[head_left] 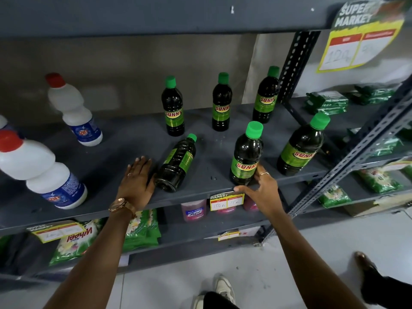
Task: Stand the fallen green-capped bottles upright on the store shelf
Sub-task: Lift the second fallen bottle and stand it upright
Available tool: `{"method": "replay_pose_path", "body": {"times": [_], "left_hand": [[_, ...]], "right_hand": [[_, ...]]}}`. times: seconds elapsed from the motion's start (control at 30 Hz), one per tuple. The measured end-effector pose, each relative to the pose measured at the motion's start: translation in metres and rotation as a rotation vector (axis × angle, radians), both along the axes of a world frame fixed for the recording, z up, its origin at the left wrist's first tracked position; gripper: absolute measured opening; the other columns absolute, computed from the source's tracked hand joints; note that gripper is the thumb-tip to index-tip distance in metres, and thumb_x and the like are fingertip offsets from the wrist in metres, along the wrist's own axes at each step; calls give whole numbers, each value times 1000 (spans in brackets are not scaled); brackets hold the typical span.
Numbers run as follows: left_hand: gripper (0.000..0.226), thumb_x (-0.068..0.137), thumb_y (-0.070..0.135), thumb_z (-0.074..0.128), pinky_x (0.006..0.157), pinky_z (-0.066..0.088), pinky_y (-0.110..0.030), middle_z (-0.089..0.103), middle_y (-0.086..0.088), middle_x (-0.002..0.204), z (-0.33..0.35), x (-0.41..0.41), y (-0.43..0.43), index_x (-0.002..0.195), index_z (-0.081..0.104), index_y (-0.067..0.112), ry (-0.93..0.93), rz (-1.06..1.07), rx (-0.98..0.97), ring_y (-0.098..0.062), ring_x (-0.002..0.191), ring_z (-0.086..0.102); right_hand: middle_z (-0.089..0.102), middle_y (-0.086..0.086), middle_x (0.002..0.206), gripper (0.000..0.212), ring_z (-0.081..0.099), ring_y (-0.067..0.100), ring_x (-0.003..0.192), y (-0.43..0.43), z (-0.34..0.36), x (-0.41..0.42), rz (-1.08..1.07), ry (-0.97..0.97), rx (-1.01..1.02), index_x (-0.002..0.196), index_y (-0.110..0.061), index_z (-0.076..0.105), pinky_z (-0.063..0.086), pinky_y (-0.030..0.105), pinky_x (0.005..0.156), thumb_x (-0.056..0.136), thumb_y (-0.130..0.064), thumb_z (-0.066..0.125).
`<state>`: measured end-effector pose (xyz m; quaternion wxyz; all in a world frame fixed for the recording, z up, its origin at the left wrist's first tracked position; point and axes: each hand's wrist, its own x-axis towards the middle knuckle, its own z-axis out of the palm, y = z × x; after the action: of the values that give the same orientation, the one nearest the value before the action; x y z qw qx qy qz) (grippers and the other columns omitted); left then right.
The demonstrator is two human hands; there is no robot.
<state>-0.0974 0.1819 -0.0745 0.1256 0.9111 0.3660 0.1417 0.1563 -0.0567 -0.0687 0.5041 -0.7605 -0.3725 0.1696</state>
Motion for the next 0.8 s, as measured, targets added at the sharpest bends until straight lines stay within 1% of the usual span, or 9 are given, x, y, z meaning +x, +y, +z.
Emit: {"method": "replay_pose_path", "body": {"times": [0.13, 0.23, 0.33, 0.47, 0.53, 0.6, 0.63, 0.7, 0.8], "left_hand": [[64, 86, 39, 28, 116, 6, -41, 25, -18, 152, -2, -1, 1, 143, 29, 9, 13, 4, 0, -30, 142, 15], [68, 85, 44, 22, 117, 7, -42, 24, -17, 153, -2, -2, 2, 143, 27, 10, 26, 9, -3, -29, 143, 14], [68, 85, 44, 22, 117, 5, -41, 21, -17, 154, -2, -2, 1, 144, 25, 10, 38, 10, -6, -28, 143, 12], [77, 82, 55, 15, 117, 5, -37, 17, -13, 155, 0, -12, 7, 145, 22, 12, 77, -48, -34, -26, 143, 10], [80, 81, 60, 12, 116, 6, -34, 17, -11, 155, 2, -22, 12, 146, 21, 14, 100, -91, -35, -24, 143, 10], [82, 80, 62, 12, 116, 3, -32, 16, -11, 156, 5, -25, 10, 146, 21, 14, 104, -98, -41, -23, 143, 9], [83, 80, 62, 12, 116, 2, -33, 16, -12, 155, 5, -25, 8, 146, 20, 12, 99, -83, -32, -24, 144, 8], [88, 78, 63, 10, 116, -2, -34, 13, -14, 156, 6, -22, 4, 146, 18, 8, 93, -36, -17, -25, 144, 6], [90, 78, 66, 6, 116, -6, -35, 8, -13, 157, 5, -21, 4, 146, 11, 7, 117, 26, -23, -22, 144, 1]], "right_hand": [[63, -1, 114, 71, 57, 13, 106, 3, 0, 4, 11, -30, -29, 125, -8, 53, 43, 12, 87, 63, -18, 87], [64, 2, 116, 74, 58, 13, 107, 3, -3, 6, 12, -31, -23, 126, -7, 53, 44, 14, 91, 61, -18, 88], [63, 2, 118, 77, 57, 11, 107, 4, -5, 7, -9, -33, -37, 129, -8, 51, 39, 0, 83, 61, -14, 88], [46, -3, 141, 102, 45, 8, 127, -3, 7, 4, -44, 190, 88, 145, -8, 33, 38, 1, 90, 59, -5, 88], [45, -5, 140, 93, 47, 11, 124, -20, 21, -12, -188, 169, 106, 141, -10, 40, 41, 2, 84, 61, -17, 87], [63, -1, 119, 68, 62, 17, 105, -36, 29, -41, -294, 116, 86, 124, -14, 55, 47, 7, 70, 65, -39, 78], [65, -2, 104, 56, 64, 16, 93, -37, 35, -63, -227, 140, 91, 114, -15, 57, 47, 8, 63, 68, -45, 69], [63, -2, 90, 48, 62, 9, 82, -16, 45, -102, 12, 224, 72, 105, -13, 57, 47, 11, 62, 73, -50, 57], [58, 1, 92, 70, 60, 15, 88, 46, 55, -122, 205, 86, -167, 83, -14, 57, 41, 27, 75, 72, -82, 39]]}}
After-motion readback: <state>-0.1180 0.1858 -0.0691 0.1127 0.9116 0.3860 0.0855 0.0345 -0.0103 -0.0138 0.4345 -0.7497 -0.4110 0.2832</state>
